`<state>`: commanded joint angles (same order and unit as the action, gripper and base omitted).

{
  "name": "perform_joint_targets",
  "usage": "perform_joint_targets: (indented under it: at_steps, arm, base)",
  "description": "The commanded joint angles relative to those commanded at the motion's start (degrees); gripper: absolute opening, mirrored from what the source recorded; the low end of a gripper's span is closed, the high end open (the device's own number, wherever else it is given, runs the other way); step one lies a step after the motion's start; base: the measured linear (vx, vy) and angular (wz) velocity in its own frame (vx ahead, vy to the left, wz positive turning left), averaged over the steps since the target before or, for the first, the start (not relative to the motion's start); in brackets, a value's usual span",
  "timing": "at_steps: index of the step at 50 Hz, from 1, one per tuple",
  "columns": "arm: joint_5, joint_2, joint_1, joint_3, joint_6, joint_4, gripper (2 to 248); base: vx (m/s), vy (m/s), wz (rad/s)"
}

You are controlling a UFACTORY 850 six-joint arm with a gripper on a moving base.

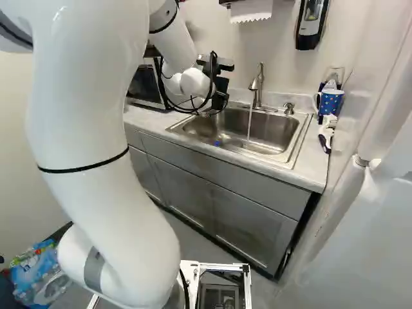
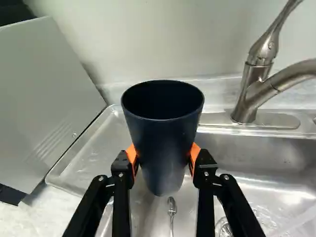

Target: Rinse the cup and place it in the tray

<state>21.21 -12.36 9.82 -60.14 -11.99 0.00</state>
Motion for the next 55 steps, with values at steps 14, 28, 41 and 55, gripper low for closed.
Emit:
perform_joint_targets:
  at_steps: [14, 28, 41, 55]
  arm:
    - [1.25, -2.63, -1.97, -2.97, 0.00, -0.08, 121]
    - [2.42, -5.38, -3.85, -6.15, 0.00, -1.10, 121]
    - [3.51, -8.07, -5.53, -9.31, 0.00, -3.35, 121]
    - [3.68, -10.93, -7.10, -12.75, 0.00, -6.99, 121]
  base:
    - [0.000, 0.000, 0.000]
    - [0.000, 0.000, 0.000]
    - [0.000, 0.000, 0.000]
    - [0.000, 0.000, 0.000]
